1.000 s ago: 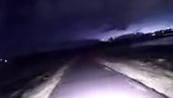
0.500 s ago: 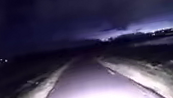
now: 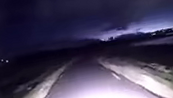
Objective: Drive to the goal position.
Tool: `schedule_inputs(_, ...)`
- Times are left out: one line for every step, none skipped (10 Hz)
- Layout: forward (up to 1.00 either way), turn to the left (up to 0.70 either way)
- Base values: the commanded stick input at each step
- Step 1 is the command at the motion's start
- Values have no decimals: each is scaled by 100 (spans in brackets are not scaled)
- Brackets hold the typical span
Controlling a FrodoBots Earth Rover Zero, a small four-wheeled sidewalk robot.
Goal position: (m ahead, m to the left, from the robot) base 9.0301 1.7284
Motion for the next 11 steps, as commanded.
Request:
schedule_inputs(85, 0)
schedule_inputs(85, 0)
schedule_inputs(85, 0)
schedule_inputs(85, 0)
schedule_inputs(85, 0)
schedule_inputs(85, 0)
schedule_inputs(85, 0)
schedule_inputs(85, 0)
schedule_inputs(85, 0)
schedule_inputs(85, 0)
schedule_inputs(85, 0)
